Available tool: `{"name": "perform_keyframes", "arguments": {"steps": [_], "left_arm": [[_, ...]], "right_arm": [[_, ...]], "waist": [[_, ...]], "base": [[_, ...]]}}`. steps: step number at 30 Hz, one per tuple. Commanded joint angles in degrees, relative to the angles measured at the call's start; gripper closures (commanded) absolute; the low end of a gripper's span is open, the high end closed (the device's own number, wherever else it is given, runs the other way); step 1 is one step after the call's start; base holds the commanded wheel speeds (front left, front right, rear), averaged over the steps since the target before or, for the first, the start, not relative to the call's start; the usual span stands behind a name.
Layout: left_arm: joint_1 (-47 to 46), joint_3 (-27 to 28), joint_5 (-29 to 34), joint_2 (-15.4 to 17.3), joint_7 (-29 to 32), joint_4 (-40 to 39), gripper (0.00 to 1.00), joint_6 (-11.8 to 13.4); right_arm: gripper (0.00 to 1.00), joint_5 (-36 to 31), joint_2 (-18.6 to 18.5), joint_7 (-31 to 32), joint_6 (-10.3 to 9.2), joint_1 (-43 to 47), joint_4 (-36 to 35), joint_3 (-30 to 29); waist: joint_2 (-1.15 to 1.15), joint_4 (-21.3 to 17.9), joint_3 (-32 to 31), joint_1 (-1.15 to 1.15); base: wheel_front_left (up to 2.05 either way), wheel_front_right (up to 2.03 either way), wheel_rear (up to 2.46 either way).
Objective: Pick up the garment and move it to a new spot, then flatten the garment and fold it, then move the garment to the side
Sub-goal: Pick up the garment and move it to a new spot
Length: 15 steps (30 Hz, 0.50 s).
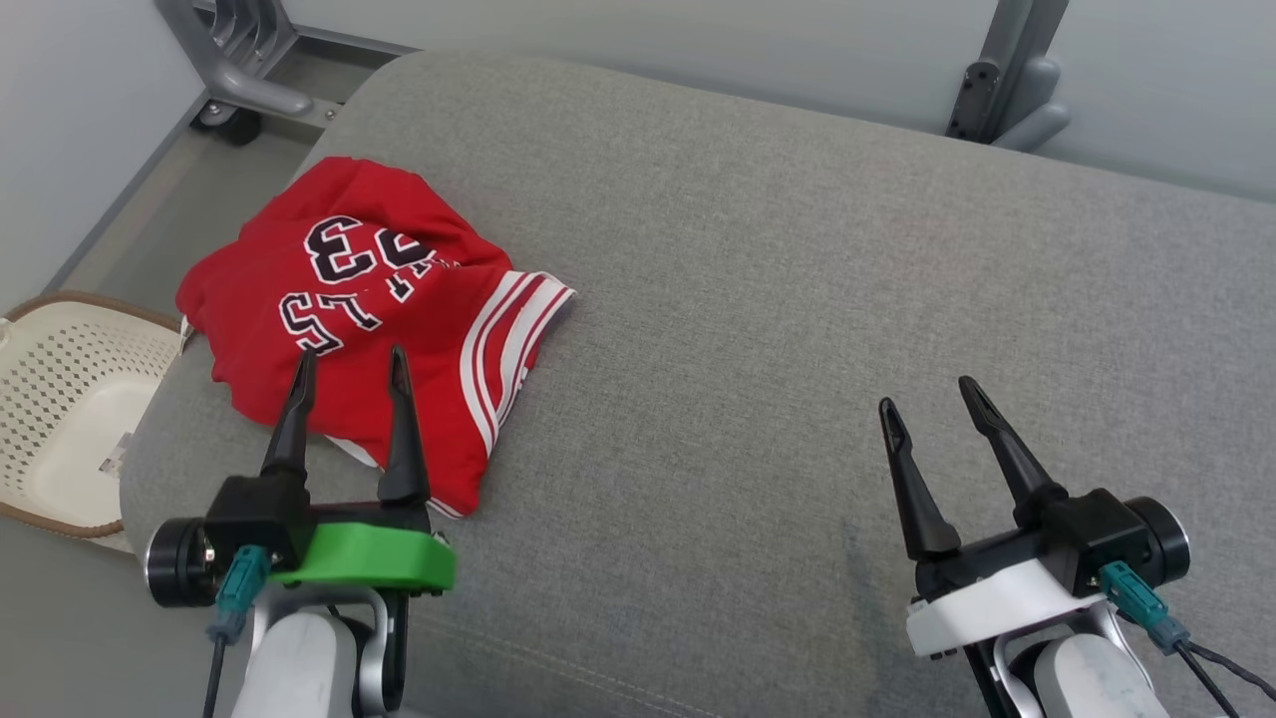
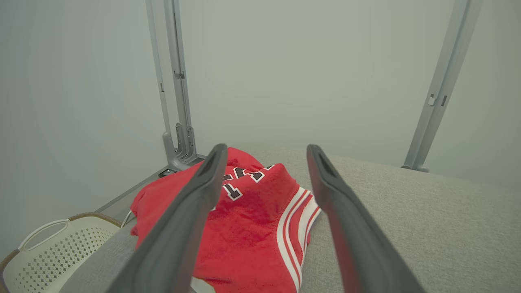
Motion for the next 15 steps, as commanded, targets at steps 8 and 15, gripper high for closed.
{"name": "perform_keyframes", "arguments": {"steps": [8, 15], "left_arm": [[-10.4, -0.1, -0.2, 0.2, 0.0, 7.8, 0.00, -1.0], [-19.0, 1.9, 1.4, 0.3, 0.0, 18.2, 0.00, -1.3]], "right_arm": [[0.00, -0.8, -2.8, -0.2, -0.01, -3.9, 0.4, 1.0], [0.00, -1.1, -5.0, -0.2, -0.01, -6.8, 0.8, 1.8]], "waist": [[0.00, -2.1, 8.3, 0.00], [0.00, -3.1, 13.2, 0.00]], "base": [[0.00, 0.00, 0.00], [0.00, 0.00, 0.00]]}}
